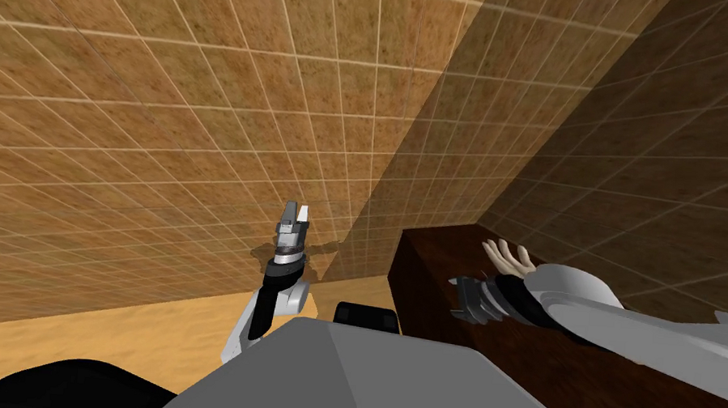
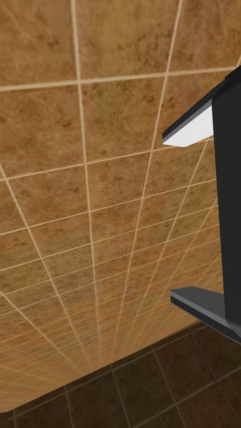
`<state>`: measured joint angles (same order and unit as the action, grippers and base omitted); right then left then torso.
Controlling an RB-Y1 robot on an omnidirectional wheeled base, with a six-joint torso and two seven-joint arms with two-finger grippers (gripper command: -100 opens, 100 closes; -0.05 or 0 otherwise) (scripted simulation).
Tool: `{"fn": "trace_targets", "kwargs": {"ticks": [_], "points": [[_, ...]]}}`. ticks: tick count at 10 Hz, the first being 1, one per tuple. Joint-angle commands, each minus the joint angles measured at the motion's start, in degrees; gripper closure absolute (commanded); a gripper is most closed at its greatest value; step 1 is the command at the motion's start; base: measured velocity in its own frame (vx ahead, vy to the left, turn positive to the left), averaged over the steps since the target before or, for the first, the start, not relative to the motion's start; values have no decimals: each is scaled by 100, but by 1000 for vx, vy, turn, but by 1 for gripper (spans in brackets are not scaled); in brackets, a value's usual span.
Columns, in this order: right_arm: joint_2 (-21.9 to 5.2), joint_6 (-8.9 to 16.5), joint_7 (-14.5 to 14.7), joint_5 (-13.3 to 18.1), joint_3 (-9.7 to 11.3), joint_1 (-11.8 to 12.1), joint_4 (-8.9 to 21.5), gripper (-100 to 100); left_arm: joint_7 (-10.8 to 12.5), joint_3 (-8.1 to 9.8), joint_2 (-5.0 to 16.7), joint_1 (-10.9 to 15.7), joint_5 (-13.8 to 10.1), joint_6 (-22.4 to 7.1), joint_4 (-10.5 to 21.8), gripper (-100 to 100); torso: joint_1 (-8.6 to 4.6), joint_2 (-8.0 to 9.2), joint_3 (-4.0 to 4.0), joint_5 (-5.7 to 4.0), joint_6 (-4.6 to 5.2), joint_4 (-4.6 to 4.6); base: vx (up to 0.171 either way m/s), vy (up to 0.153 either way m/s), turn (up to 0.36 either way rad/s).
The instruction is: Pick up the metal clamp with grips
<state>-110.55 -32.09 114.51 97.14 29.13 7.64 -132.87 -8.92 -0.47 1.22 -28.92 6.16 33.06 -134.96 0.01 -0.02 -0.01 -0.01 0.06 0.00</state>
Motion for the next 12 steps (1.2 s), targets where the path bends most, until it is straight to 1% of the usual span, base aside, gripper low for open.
{"fn": "trace_targets", "kwargs": {"ticks": [1, 2, 3, 4, 5, 6, 8, 9, 10, 11, 12], "points": [[-103, -34, 286, 171, 48, -38, 49, -100, 0, 0, 0, 0, 0, 0, 0, 0, 0, 0, 0, 0, 0, 0, 4, -26, 95], [-103, -34, 437, 171, 48, -38, 49, -100, 0, 0, 0, -1, 0, 0, 0, 0, -4, -1, 0, -3, 5, 0, 3, -15, -32], [-379, -53, 599, 448, 156, -98, 28, -100, 0, 1, 0, -1, 0, 0, 0, 0, -4, 1, 1, -4, 6, 1, 4, -22, 103], [-379, -53, 799, 519, 156, -98, 28, -100, 0, 0, 0, 0, 0, 0, 0, 0, -5, -1, 0, -2, 2, 0, 3, -30, 112], [-379, -53, 924, 519, 156, -98, 28, -100, 0, 0, 0, -1, 0, 0, 0, 0, -7, 0, 0, -3, 4, 0, 1, -15, 18], [-623, -69, 1103, 788, 264, -148, 8, -100, 0, 1, 0, -1, 0, 0, 0, 0, -3, 1, 1, -3, 6, 1, 4, -19, 122], [-623, -69, 1365, 845, 264, -148, 8, -100, 0, 1, 0, -1, 0, 0, 0, 0, -5, -1, 0, -3, 5, 0, 2, -19, 42], [-832, -84, 1599, 1079, 373, -186, -10, -100, 0, 1, 0, -1, 0, 0, 0, 0, -2, 1, 1, -3, 6, 1, 2, -19, 123], [-832, -84, 1772, 1150, 373, -186, -10, -100, 0, 0, 0, 0, 0, 0, 0, 0, -4, 0, 0, -2, 3, 0, 0, -26, 74], [-1007, -95, 1952, 1352, 482, -211, -28, -100, 0, 1, 0, -1, 0, 0, 0, 0, -5, 1, 0, -4, 5, 1, -1, -30, 130], [-1007, -95, 2105, 1429, 482, -211, -28, -100, 0, 0, 0, -1, 0, 0, 0, 0, -8, 1, 0, -4, 3, 0, -1, -29, 54]]}}
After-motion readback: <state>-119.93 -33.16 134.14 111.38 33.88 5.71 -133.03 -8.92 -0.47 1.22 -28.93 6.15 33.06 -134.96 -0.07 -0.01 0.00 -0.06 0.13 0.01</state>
